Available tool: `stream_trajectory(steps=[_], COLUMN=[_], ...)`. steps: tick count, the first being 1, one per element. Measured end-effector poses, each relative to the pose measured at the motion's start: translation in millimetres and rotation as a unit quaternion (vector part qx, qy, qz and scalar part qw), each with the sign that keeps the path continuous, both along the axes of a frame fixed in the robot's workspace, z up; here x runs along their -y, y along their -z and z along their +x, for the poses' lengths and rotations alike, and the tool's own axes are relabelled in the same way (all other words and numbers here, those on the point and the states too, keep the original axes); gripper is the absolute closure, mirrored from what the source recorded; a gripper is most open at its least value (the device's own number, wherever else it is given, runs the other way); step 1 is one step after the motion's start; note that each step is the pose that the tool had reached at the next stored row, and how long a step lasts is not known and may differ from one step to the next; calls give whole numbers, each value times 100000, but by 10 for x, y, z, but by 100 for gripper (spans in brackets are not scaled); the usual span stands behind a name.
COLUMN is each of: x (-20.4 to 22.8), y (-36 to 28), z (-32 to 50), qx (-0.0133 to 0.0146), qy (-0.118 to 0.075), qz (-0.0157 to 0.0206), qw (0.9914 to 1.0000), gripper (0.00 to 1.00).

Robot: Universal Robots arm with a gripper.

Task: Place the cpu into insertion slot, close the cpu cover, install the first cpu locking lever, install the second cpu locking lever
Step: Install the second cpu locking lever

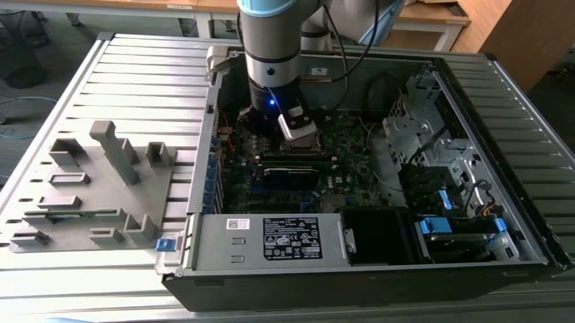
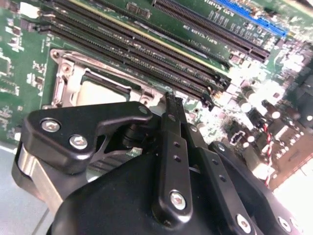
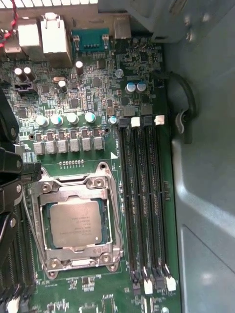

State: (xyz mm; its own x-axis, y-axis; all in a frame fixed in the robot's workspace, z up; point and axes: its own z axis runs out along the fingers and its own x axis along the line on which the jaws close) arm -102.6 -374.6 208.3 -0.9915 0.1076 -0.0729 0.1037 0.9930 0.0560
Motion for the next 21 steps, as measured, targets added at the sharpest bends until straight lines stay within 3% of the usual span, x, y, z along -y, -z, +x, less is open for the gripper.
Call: stream_trajectory(steps=[15,18,21], x=[0,0,0], y=[-397,-443,-443], z=[0,0,0], qx=[197,240,248], qy=[-1,1,-1], qz=[-4,-7,-1], qw=[100000,100000,100000], gripper=[90,90,90])
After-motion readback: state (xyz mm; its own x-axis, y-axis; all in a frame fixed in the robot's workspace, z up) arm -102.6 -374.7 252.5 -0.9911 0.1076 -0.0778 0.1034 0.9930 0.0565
